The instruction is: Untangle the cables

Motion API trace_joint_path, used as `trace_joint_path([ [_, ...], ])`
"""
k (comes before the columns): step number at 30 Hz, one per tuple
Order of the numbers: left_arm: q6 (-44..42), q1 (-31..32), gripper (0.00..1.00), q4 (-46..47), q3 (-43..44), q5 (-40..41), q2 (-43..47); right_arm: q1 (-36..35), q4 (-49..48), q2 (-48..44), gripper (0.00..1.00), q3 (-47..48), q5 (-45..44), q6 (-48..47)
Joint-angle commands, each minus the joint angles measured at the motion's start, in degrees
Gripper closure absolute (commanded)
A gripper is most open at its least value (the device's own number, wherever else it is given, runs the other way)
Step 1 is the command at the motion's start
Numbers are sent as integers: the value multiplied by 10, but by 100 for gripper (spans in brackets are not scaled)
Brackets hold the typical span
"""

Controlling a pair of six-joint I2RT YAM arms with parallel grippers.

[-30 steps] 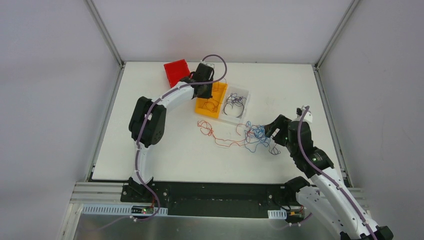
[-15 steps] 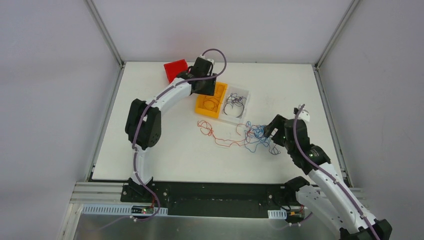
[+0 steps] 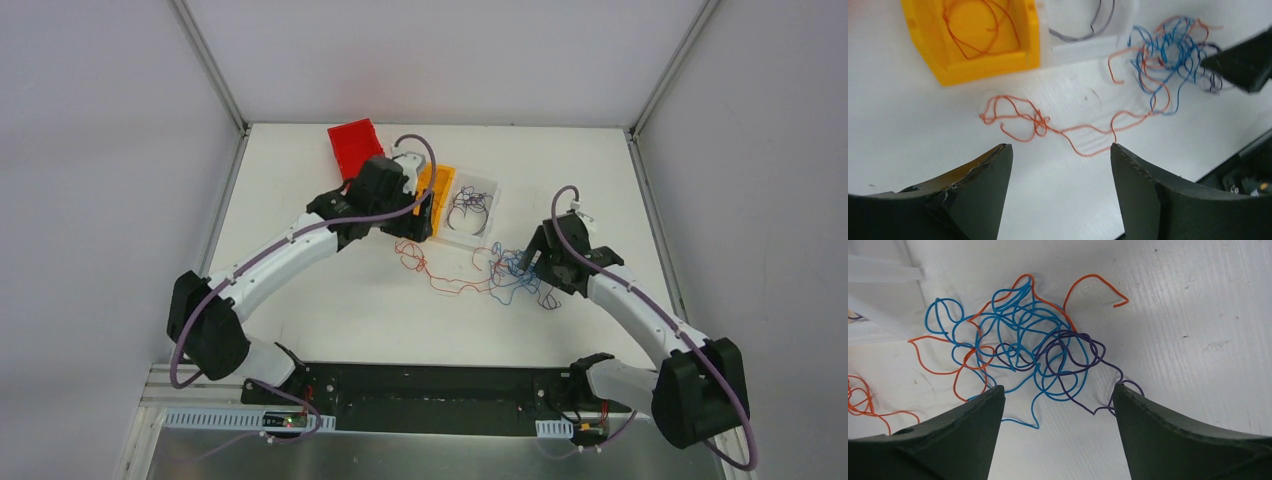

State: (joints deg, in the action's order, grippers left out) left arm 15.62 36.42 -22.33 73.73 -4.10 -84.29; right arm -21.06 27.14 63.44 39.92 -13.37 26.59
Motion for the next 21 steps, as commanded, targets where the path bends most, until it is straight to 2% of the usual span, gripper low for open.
trace_joint_path([
  [1,-13,15,27,24,-88,7,71,13,10,37,19,28,20,0],
  [9,-32,15,26,122,-233,-20,217,21,-34,109,21,11,47,4],
  [15,-46,15,27,148,-280,-53,244,11,-73,161,25,8,72,2],
  [18,-42,15,27,193,-309,-99,246,-24,-70,178,31,20,52,-3],
  [21,-34,15,28,248,-339,-118,252,-45,-75,180,44,23,57,-9],
])
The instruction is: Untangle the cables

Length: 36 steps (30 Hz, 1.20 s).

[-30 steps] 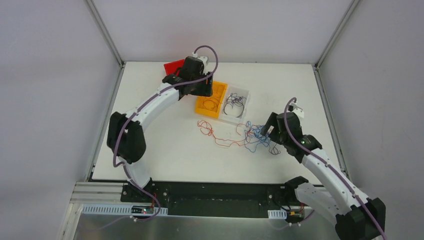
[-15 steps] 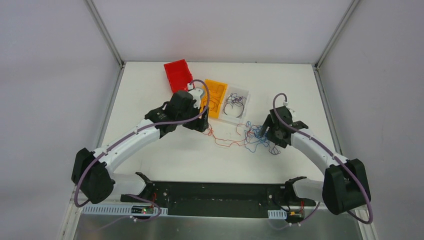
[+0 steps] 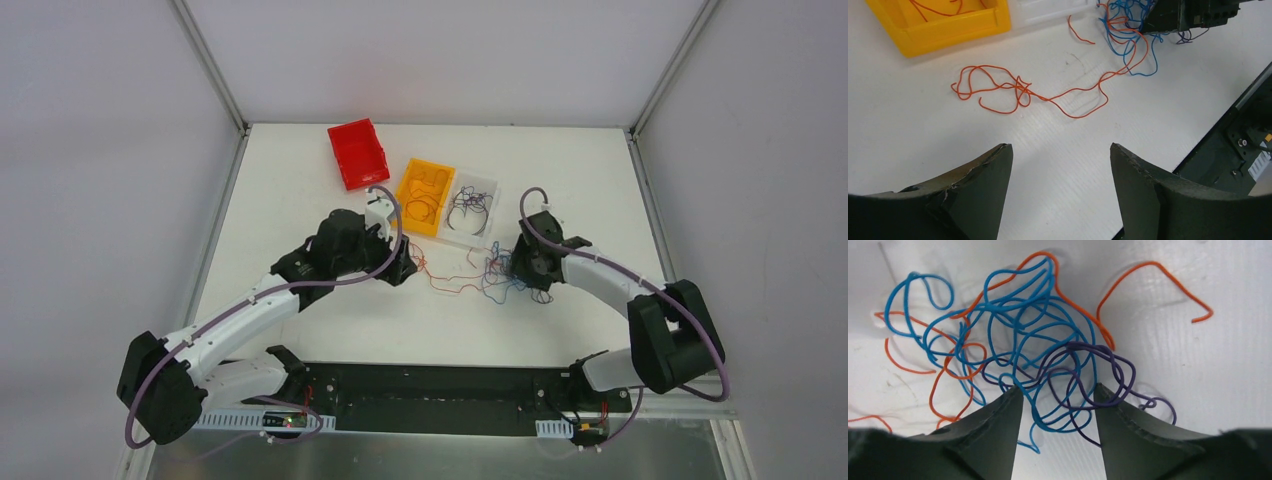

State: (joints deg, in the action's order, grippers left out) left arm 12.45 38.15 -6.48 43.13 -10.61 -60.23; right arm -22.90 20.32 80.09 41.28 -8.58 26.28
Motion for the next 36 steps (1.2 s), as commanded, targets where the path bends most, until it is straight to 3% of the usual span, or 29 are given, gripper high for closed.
trace_joint_path([
  [1,-1,-2,28,102,-40,-59,13,-31,-10,12,52,8,14,-7],
  [5,2,-1,28,126,-54,-66,7,-45,-28,-17,76,-7,28,-13],
  [13,-9,24,30,197,-59,-56,-50,-47,-36,-113,100,-39,13,-34],
  [36,-101,95,34,242,35,-76,-258,-46,-36,-208,100,-80,-3,-33],
])
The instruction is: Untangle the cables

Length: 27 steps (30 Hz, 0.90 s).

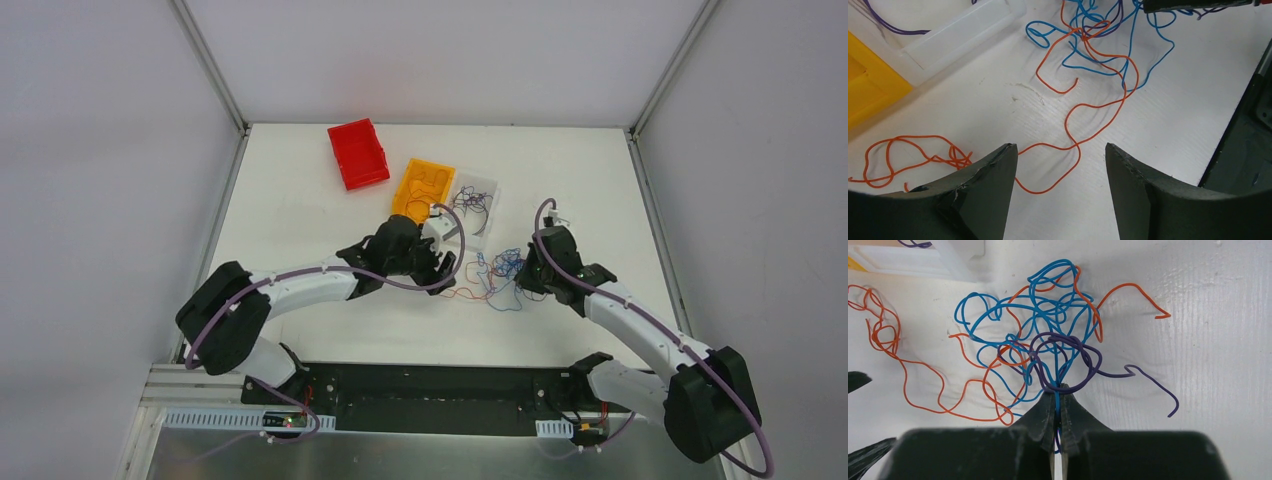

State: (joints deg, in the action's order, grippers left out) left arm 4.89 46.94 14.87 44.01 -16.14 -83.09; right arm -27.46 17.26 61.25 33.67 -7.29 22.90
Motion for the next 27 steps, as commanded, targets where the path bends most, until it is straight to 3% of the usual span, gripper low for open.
trace_joint_path([
  [1,-27,9,34,29,28,-23,-39,0,-6,-22,100,-5,-17,1],
  [10,-39,17,35,8,67,-37,-106,1,-4,-24,100,-6,-13,5],
  [15,-66,25,38,-55,109,-39,-138,1,-2,-22,100,-5,-11,8],
  [23,-110,41,37,-84,90,-60,-132,2,0,-24,100,-4,-11,10],
  [27,-109,41,41,-86,85,-53,-134,2,1,-25,100,-5,-10,10],
])
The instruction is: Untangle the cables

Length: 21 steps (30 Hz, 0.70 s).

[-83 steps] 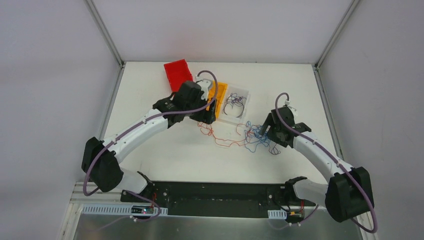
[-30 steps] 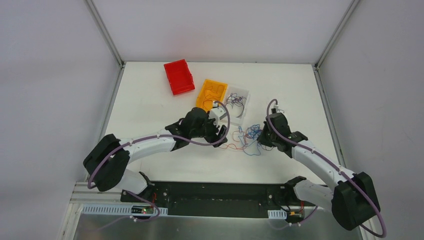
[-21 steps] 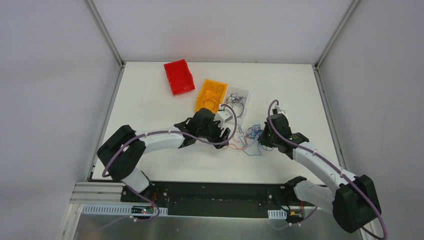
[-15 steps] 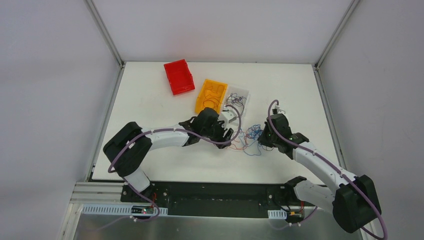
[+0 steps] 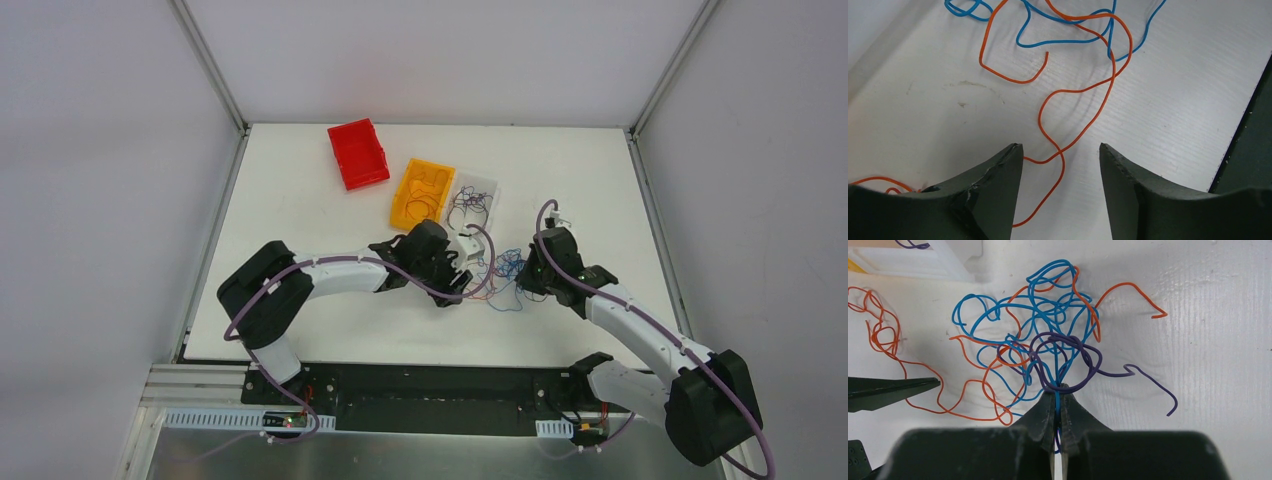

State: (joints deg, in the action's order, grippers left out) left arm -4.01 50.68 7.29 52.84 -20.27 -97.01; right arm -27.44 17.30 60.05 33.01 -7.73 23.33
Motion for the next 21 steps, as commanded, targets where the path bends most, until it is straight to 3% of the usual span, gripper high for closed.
trace_joint_path([
  [1,-19,4,44,-13,-2,-5,2,3,1,-13,100,2,-6,6],
  [3,-20,5,51,-20,3,6,-4,2,1,-12,100,4,-5,7],
  [9,-18,4,97,-23,8,12,4,3,5,-13,100,6,-6,11],
  [10,-16,4,100,-24,8,13,9,4,6,-14,100,6,-8,12],
  [16,11,3,100,-39,4,45,80,9,26,-14,100,9,-39,35],
  [21,27,1,100,-63,-9,130,183,30,38,-30,100,-5,-62,64],
])
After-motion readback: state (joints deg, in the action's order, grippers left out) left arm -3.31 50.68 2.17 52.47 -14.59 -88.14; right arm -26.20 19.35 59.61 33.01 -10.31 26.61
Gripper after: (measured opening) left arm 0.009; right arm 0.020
